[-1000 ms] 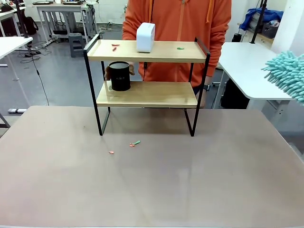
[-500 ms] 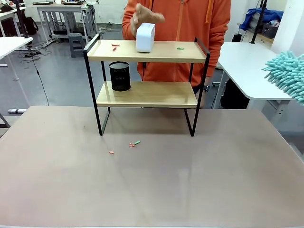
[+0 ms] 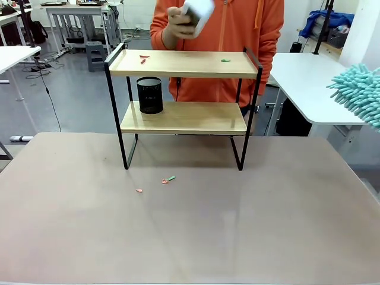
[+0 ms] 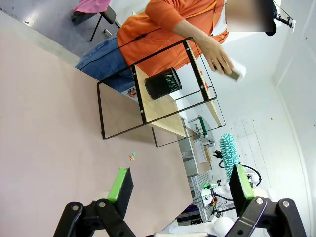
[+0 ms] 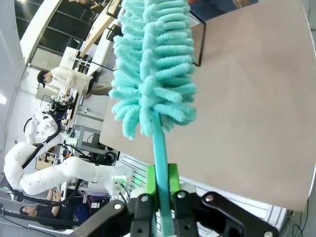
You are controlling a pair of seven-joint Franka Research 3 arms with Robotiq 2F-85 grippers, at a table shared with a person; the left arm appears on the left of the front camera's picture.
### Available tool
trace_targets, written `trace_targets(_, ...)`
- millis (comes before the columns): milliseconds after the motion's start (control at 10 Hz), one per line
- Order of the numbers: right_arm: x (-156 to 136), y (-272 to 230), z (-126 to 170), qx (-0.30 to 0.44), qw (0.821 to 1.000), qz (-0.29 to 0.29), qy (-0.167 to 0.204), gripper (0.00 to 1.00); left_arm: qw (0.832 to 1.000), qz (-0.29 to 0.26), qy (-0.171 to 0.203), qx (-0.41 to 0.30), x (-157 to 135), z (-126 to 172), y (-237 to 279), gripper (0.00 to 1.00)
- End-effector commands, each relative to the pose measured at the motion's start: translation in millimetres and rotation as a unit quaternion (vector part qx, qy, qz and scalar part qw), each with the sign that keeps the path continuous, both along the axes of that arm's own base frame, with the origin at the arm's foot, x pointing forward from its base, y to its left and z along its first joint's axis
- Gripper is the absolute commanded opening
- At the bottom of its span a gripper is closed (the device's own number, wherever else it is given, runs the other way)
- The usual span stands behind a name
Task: Clean the shelf.
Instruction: Clean the remaining tier of the Shelf with the Duster once objects are removed.
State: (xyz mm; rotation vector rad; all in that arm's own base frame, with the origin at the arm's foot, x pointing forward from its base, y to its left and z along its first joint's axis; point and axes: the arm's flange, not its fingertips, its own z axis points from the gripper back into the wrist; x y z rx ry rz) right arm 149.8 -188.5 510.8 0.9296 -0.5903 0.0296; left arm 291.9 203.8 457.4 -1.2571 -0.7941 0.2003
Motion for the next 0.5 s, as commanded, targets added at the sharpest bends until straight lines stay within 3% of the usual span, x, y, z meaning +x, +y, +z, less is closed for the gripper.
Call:
trace_targets(0,0,0,0,0.0,1.0,0.0,0.0,0.12,1.0,0.001,-0.014,-0.002,1,1,-2,1.0)
trace_targets(200,36,59,75,-0.064,0.996,-0.029,-0.055,0.12,1.0,0.001,-0.014,-0.002,1,1,-2,1.0)
trace_targets(400,66,135,134,-0.119,0.987,0.003,-0.108,0.12,1.0,0.001,-0.014,-0.002,1,1,-2,1.0)
